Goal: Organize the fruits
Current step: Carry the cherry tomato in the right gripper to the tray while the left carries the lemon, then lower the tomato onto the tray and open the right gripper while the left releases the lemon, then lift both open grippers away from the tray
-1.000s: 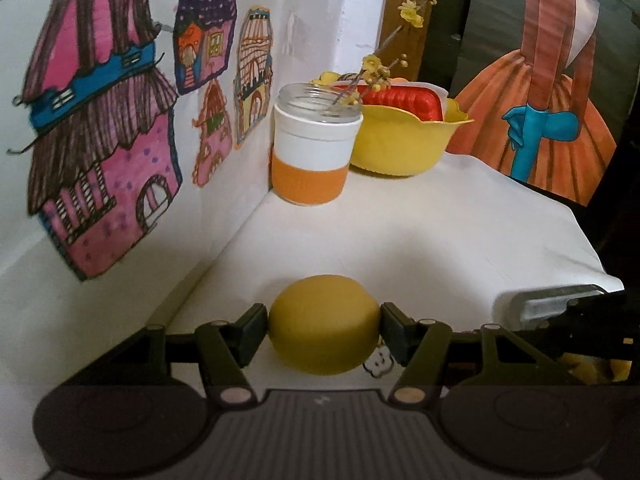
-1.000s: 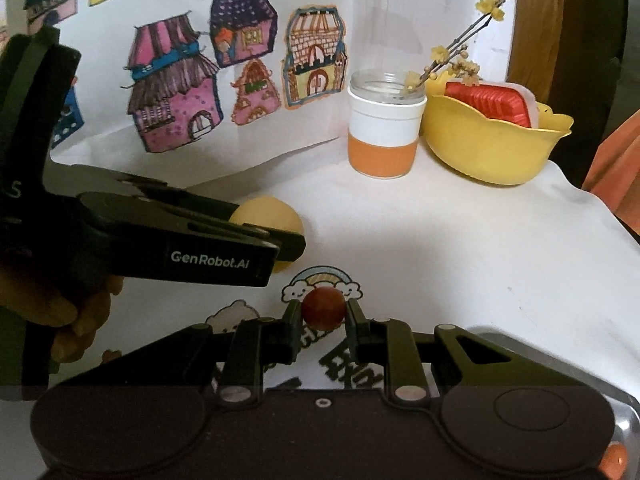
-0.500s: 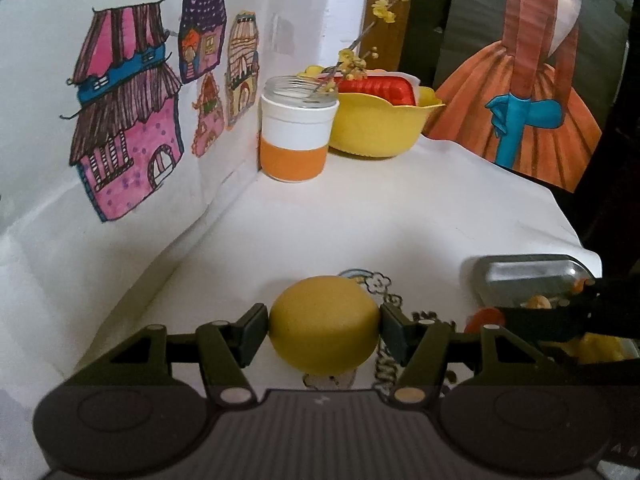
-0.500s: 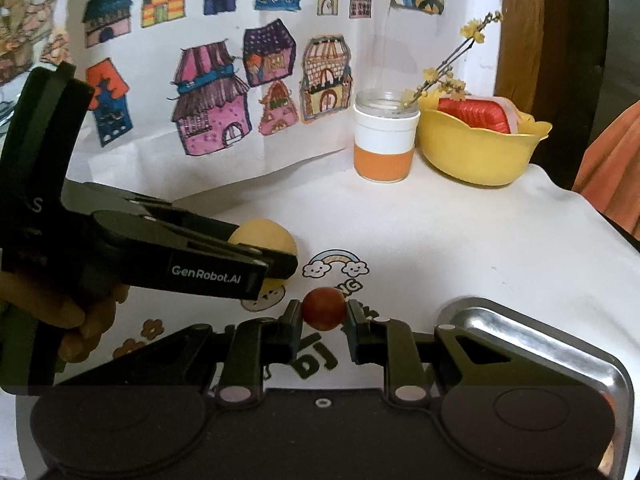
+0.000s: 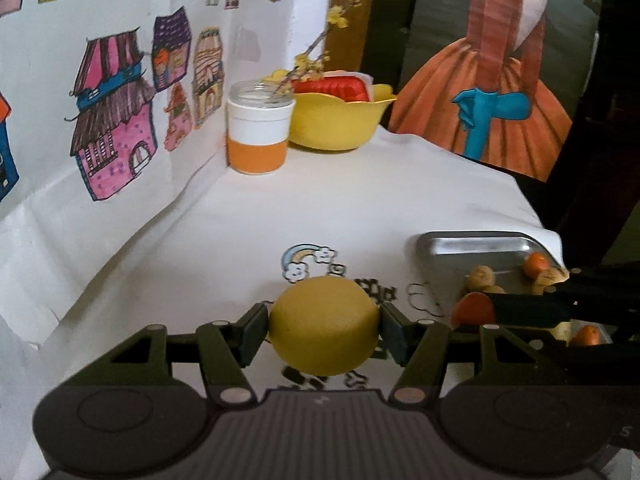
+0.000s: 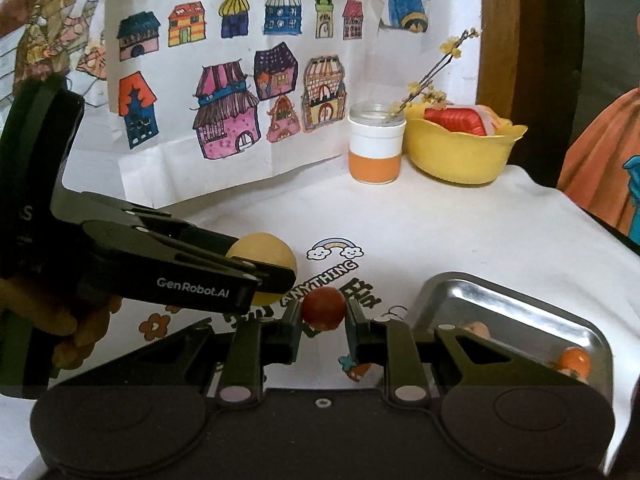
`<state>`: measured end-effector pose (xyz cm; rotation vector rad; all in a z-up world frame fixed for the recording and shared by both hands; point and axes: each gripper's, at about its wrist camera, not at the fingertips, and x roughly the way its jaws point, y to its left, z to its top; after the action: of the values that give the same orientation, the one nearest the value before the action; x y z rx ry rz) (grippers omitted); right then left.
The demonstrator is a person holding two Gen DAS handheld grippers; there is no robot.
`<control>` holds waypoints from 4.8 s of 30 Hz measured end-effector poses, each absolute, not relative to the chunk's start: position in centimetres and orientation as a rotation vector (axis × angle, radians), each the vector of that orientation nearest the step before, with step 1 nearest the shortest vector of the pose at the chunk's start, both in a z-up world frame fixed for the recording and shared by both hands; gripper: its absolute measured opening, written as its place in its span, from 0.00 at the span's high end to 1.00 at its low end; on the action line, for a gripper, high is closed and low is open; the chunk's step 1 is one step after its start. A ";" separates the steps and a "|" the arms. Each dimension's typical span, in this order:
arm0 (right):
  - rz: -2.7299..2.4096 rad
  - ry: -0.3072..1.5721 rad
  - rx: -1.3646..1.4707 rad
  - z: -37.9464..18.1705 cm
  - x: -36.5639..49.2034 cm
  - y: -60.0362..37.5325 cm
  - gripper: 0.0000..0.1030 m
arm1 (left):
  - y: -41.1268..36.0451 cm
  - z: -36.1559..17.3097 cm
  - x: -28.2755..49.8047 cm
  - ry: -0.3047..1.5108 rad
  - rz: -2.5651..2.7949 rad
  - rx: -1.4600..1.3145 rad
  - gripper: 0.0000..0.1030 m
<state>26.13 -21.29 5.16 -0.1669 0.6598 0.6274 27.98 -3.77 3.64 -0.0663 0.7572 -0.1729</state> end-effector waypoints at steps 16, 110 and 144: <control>0.580 0.590 -0.164 6.4 21.1 -25.2 0.76 | -7.1 5.4 24.6 0.725 -0.257 -0.056 0.37; 0.243 0.607 -0.057 -0.1 11.7 -34.7 0.51 | -15.9 2.4 13.5 0.631 -0.463 0.006 0.26; 0.205 0.509 -0.003 1.5 1.1 -29.8 0.01 | -6.4 1.9 4.1 0.531 -0.223 -0.058 0.01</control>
<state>1.06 -29.83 1.49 -0.0027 0.5087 0.2052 4.07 -6.38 1.85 -0.0578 0.5311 -0.2227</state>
